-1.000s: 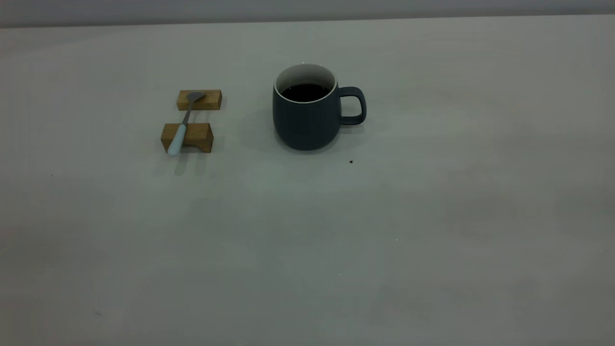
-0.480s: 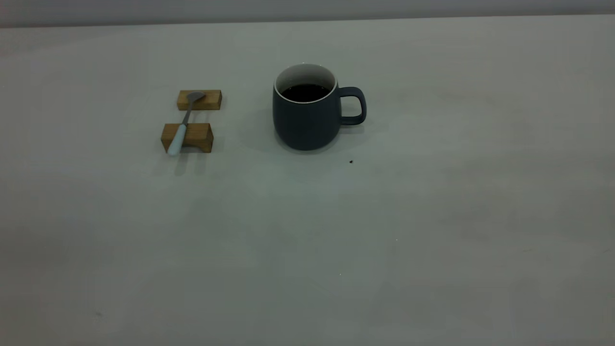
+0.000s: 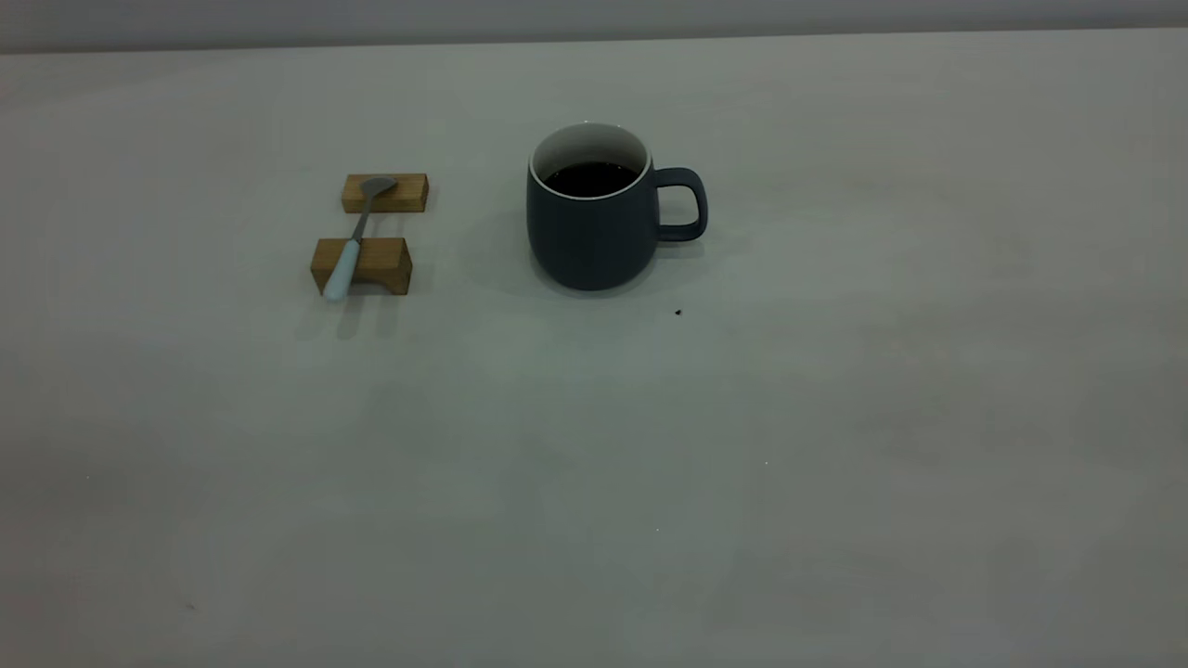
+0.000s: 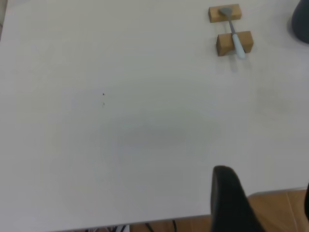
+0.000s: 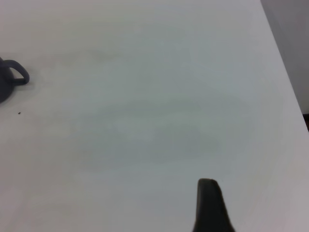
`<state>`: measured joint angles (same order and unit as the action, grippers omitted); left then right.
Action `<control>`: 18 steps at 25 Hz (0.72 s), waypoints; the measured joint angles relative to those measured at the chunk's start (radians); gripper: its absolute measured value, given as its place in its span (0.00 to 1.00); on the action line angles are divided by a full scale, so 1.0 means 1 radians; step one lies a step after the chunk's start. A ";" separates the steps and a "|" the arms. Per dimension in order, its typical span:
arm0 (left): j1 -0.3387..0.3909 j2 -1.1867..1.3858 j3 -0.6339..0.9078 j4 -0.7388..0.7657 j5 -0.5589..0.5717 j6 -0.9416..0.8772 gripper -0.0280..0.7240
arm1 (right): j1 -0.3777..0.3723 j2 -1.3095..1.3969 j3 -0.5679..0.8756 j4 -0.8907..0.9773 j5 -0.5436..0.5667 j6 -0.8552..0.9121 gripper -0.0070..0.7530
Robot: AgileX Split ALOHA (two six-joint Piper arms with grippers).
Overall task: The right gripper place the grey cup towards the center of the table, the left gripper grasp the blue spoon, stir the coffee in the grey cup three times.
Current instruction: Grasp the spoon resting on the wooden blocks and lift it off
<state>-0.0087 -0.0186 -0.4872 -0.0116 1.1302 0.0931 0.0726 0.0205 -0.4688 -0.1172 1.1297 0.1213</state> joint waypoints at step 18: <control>0.000 0.153 -0.024 0.001 -0.017 0.000 0.79 | 0.000 0.000 0.000 0.000 0.000 0.000 0.71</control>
<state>-0.0087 0.1346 -0.5108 -0.0106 1.1132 0.0931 0.0726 0.0205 -0.4688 -0.1172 1.1297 0.1213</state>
